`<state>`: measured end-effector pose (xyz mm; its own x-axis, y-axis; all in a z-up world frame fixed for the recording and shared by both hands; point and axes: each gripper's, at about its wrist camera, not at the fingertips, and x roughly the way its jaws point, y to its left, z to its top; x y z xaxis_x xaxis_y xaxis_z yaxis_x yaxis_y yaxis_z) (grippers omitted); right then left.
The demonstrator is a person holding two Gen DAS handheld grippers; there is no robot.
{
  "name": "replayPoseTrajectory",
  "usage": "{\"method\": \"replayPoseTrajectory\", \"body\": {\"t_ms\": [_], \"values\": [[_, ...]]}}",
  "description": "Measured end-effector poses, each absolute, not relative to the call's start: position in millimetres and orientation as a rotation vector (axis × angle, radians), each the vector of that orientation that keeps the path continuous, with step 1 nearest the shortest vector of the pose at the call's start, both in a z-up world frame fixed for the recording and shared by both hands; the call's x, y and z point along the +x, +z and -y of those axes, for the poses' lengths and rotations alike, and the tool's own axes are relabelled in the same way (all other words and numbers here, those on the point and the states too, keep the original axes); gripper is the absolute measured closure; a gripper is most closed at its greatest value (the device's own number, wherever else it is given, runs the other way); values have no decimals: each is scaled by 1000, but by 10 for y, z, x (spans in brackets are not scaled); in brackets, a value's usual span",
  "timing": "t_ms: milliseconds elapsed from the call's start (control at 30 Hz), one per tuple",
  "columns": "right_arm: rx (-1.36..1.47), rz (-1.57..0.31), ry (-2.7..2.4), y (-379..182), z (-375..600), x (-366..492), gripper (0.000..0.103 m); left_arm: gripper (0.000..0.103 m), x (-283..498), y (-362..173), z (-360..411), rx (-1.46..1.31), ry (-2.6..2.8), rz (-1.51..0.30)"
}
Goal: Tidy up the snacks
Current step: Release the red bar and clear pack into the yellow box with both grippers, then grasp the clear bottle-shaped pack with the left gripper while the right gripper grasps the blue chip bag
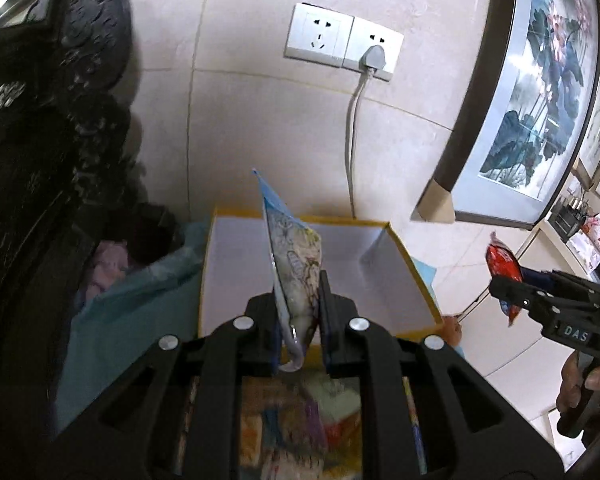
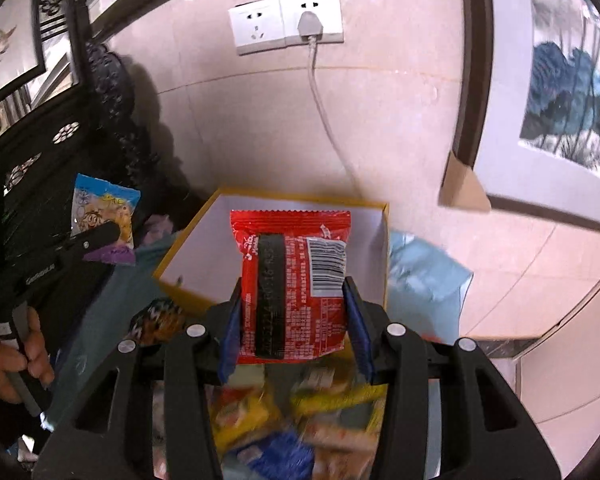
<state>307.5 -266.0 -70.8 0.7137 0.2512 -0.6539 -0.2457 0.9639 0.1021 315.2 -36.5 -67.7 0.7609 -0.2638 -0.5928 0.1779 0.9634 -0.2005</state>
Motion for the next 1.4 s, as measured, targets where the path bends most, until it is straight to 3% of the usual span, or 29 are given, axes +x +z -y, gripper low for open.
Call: {"method": "replayPoseTrajectory", "body": {"t_ms": [100,133,167,200,233,467,967,1200,1400], "values": [[13,-718,277,-685,2622,3357,56,88,3436,-651,471,-112,-240,-662],[7,-724,283,-701,2608,3460,46,77,3537,-681,508,-99,-234,-669],[-17,-749,273,-767,2575,3604,19,60,3651,-745,549,-97,-228,-684],[-33,-766,249,-836,2564,3700,8,21,3713,-805,561,-103,-209,-689],[-36,-775,232,-889,2568,3753,1,12,3776,-889,544,-104,-164,-688],[-26,-821,221,-1136,2662,3593,1,13,3733,-1103,408,-94,-117,-716],[65,-918,184,-1664,2920,2666,1,13,2652,-1414,488,-58,-204,-783],[63,-1004,196,-2139,2952,2165,1,13,2078,-1906,493,16,-322,-878],[-135,-1013,329,-2408,2570,1857,1,13,1685,-2408,530,66,-424,-970]]}}
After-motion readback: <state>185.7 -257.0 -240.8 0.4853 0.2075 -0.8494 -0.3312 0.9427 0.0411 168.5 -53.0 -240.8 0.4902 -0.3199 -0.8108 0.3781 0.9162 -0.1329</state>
